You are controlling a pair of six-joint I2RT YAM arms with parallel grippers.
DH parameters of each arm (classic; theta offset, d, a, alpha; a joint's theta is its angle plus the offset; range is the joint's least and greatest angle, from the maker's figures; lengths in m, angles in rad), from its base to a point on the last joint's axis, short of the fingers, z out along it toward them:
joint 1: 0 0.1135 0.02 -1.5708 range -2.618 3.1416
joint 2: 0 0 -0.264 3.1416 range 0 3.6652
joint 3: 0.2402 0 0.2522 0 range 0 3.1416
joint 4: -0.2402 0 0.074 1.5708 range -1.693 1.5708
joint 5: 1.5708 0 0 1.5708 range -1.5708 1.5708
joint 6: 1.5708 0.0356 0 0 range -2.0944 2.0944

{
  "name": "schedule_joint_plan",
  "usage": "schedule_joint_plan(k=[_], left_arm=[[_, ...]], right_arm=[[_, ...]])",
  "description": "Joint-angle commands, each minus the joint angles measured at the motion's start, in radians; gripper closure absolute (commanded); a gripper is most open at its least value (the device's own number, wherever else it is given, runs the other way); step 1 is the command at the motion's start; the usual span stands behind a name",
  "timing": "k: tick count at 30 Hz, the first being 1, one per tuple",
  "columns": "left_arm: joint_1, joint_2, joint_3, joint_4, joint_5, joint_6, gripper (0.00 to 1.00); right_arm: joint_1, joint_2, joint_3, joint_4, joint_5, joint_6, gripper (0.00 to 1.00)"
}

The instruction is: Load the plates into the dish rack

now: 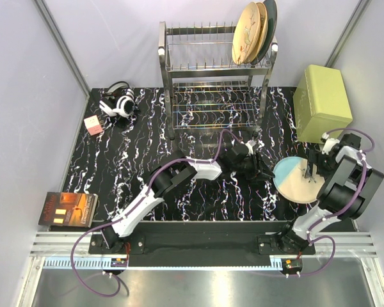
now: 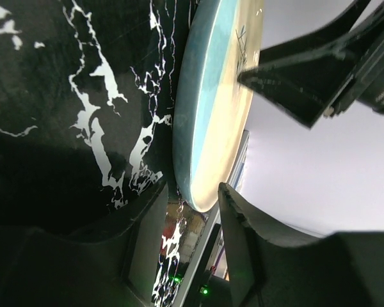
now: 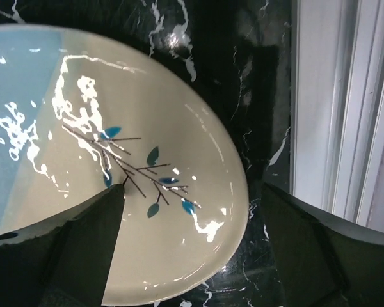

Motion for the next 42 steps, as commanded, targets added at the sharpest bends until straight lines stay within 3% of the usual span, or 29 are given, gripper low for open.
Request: schedule_joint_plan(k=[1, 6, 18, 24, 29, 35, 42], left_arm=[[0.013, 0.013, -0.048, -0.138, -0.05, 0.07, 0.52], [0.029, -0.012, -0.113, -0.097, -0.032, 0.055, 0.5], [0.091, -0.21, -0.422, -0.081, -0.021, 0.113, 0.45], [0.091, -0.351, -0.567, -0.104, -0.081, 0.159, 0.37], [0.089, -0.446, -0.616, -0.169, -0.12, 0.245, 0.31], [0.091, -0.477, -0.66, -0.196, -0.133, 0.256, 0.35], [0.106, -0.418, -0.656, -0.244, -0.144, 0.187, 0.42]], right_arm=[[-0.011, 0.074, 0.016, 0.087, -0.004, -0.038, 0.08], [-0.012, 0.089, 0.028, 0.04, -0.081, -0.055, 0.1], [0.003, 0.0, -0.007, -0.344, -0.247, -0.198, 0.04], [0.129, 0.015, 0.049, -0.419, -0.334, -0.151, 0.0], [0.316, 0.061, 0.129, -0.416, -0.418, -0.057, 0.0], [0.387, 0.143, 0.197, -0.408, -0.465, 0.005, 0.0], [0.377, 0.15, 0.165, -0.428, -0.417, -0.132, 0.0]])
